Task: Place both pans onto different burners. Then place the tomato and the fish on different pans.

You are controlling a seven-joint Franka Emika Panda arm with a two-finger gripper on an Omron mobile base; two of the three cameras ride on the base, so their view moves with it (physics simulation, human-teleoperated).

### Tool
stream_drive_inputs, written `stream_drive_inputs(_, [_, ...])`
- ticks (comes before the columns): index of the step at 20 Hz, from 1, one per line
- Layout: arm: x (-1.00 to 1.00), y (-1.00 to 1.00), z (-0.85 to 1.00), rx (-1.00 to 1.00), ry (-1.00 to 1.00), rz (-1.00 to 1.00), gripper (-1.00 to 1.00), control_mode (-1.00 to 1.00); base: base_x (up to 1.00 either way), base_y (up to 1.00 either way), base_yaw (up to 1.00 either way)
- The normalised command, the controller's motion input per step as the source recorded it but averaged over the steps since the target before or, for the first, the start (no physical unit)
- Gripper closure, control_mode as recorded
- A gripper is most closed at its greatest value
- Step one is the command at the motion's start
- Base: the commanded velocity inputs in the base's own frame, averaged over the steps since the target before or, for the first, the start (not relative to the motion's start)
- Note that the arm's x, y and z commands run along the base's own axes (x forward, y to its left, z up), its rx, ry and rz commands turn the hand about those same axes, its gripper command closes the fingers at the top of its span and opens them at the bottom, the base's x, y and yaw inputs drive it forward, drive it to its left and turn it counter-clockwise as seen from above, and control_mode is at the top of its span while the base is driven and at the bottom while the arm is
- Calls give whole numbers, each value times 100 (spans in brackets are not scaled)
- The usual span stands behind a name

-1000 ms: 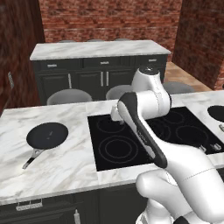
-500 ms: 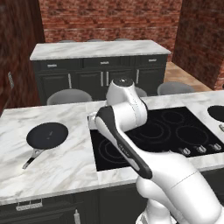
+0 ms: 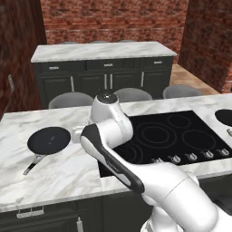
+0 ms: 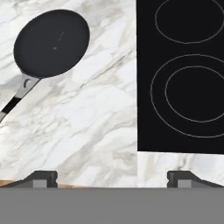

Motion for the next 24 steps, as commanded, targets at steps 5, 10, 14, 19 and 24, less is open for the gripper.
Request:
stream_drive_inputs(5, [0, 70, -26, 0, 0, -1, -100, -100, 0, 0, 0])
stream_drive_inputs(10, [0, 72, -23, 0, 0, 0, -100, -100, 0, 0, 0])
stream_drive_inputs(14, [7, 63, -22, 0, 0, 0, -100, -100, 0, 0, 0])
stream_drive_inputs(19, [15, 55, -21, 0, 0, 0, -100, -100, 0, 0, 0])
stream_drive_inputs(24, [25, 43, -18, 0, 1, 0, -100, -100, 0, 0, 0])
